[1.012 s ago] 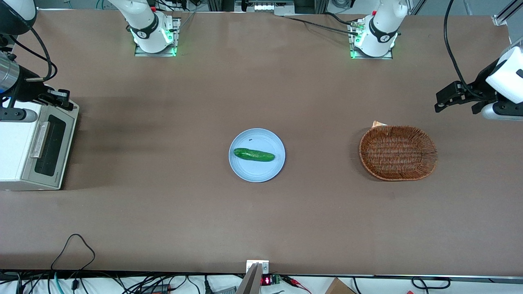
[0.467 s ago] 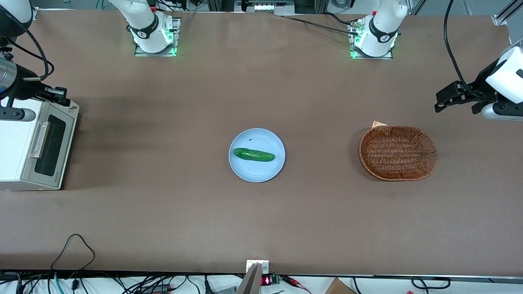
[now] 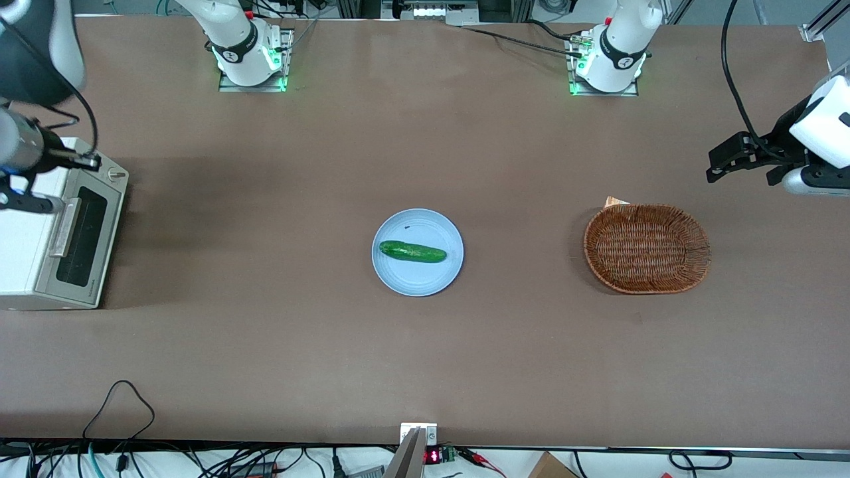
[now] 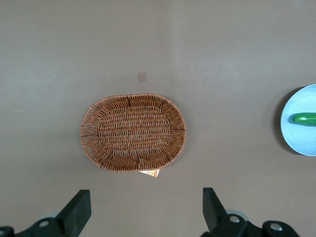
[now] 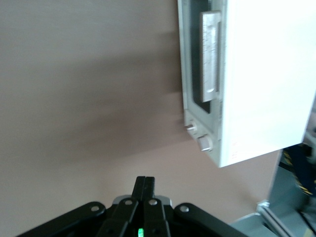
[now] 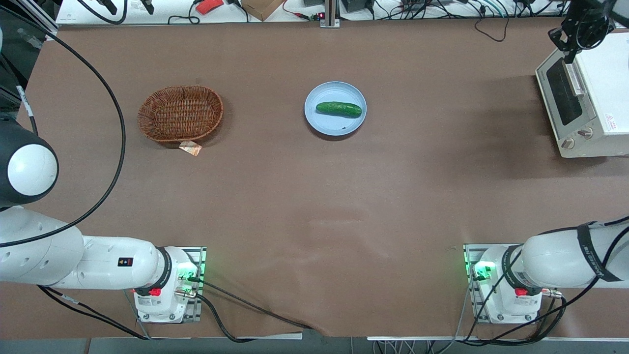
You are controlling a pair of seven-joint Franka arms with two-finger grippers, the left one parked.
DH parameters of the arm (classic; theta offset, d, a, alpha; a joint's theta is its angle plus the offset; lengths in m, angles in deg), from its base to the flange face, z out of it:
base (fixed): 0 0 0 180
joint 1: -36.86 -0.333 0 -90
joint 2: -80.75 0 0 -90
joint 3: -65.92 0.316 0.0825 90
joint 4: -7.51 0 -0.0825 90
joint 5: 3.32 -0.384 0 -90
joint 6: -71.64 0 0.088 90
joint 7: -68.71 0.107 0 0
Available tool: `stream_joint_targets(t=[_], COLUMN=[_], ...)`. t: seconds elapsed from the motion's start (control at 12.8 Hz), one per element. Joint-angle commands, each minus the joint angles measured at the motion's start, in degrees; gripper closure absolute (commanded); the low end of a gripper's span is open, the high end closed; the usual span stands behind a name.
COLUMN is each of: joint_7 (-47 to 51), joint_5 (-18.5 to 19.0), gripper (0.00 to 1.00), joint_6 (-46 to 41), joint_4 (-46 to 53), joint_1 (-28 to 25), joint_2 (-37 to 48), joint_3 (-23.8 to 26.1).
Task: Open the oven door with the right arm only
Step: 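Move the closed right gripper down to the toaster oven door handle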
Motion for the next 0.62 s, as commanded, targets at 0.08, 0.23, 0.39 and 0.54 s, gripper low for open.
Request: stream_joint_targets(t=[0.08, 0.23, 0.39, 0.54], joint_7=[1.41, 4.12, 10.34, 18.16], joint_5=[9.76, 15.65, 22.67, 29.62], gripper=[1.0, 0.99, 0.99, 0.99], joint_6=[2.13, 4.41, 7.83, 11.34], joint_4=[1.54, 1.1, -0.48, -2.84], joint_1=[0.58, 0.58, 0.23, 0.05], joint_2=[-7.19, -9.31, -11.15, -13.0], joint_3=[0.5, 0.5, 0.5, 0.5])
